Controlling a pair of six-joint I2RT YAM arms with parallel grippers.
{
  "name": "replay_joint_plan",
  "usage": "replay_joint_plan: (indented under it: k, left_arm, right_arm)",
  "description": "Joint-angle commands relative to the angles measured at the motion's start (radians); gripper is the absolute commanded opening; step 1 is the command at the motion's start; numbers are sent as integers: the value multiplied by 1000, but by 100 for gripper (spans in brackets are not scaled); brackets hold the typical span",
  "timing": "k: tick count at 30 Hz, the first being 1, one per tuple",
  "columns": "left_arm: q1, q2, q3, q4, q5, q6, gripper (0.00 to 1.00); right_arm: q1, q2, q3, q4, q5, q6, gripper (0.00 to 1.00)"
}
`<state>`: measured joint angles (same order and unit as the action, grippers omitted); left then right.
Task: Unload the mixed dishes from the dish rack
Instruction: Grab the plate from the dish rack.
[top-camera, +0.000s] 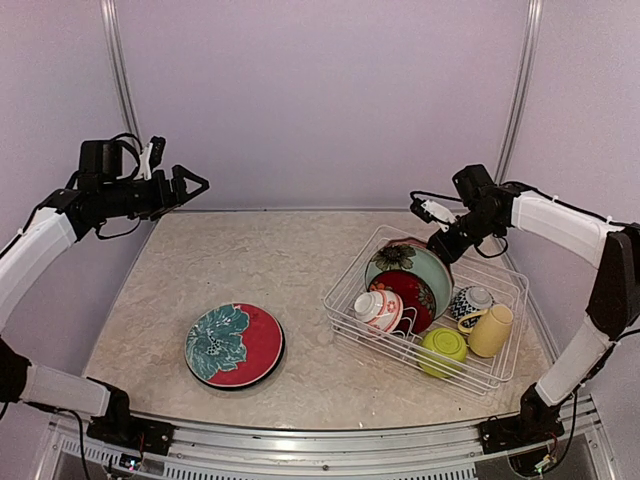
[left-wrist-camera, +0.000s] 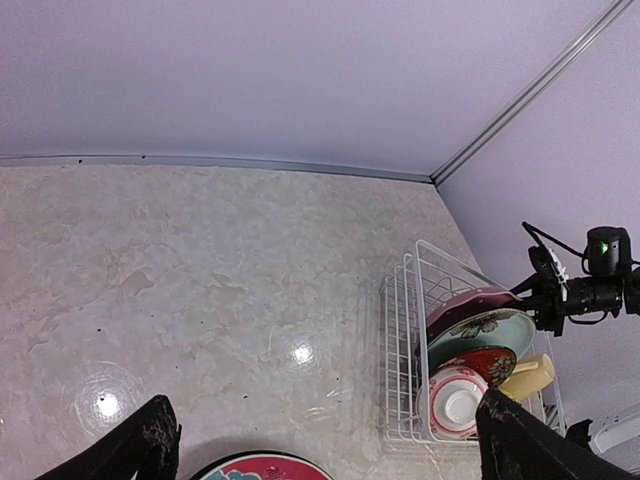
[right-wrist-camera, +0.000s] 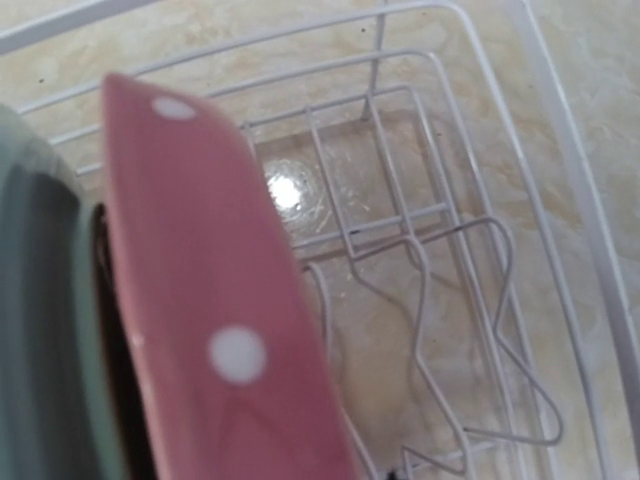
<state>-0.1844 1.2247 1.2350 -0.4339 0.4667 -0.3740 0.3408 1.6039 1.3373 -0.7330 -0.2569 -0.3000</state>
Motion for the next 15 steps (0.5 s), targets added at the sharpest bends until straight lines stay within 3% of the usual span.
replay_joint_plan:
  k: [1,4,15]
  left_arm:
    - [5,-1,27,-5,25,-5,99]
    - [6,-16,2,29,34,-8,99]
    - [16,11,24,5,53,-20,99]
  right_arm:
    - [-1,-17,37,-22,-73,27,6]
    - [-1,-20,55,-19,-74,26,0]
    - [19,-131,127,10,57,48,0]
